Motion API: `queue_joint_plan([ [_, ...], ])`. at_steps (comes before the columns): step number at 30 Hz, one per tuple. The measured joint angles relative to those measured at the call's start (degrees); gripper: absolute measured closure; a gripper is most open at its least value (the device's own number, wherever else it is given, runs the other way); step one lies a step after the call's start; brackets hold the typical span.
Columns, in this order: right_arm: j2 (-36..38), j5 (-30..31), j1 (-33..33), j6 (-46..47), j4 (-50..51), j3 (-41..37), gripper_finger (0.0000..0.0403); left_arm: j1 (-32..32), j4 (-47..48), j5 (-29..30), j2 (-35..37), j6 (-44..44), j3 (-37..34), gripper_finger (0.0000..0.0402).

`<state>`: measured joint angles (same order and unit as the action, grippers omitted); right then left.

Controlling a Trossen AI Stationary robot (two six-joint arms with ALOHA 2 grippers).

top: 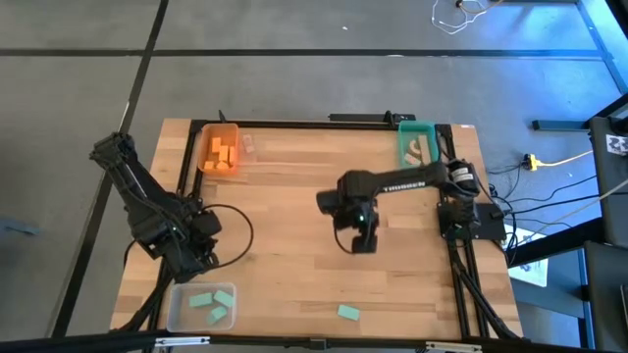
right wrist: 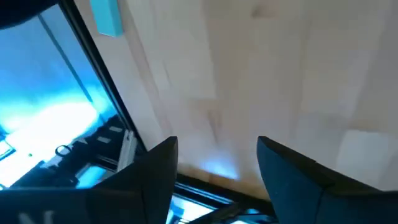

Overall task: Sort & place blocks by color
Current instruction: Put the blue block into the transparent bin

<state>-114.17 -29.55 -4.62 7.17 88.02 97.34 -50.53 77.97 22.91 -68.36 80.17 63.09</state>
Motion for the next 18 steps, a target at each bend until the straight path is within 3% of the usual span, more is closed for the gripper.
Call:
queue_joint_plan([
  [8, 0.0, -0.37, -9.23, 11.57, -2.79, 0.0, 0.0185, 0.16, 0.0, 0.49, -0.02, -9.12, 0.0, 0.0308],
  [16, 0.0, 0.31, -20.81, 14.65, -18.9, -1.84, 0.0185, 0.16, 0.0, 0.46, -0.04, -10.37, 0.0, 0.0308],
  [18, -0.04, 2.84, -23.31, 16.09, -23.2, -2.26, 0.0185, 0.16, 0.0, 0.31, -0.04, -10.53, 0.0, 0.0308],
])
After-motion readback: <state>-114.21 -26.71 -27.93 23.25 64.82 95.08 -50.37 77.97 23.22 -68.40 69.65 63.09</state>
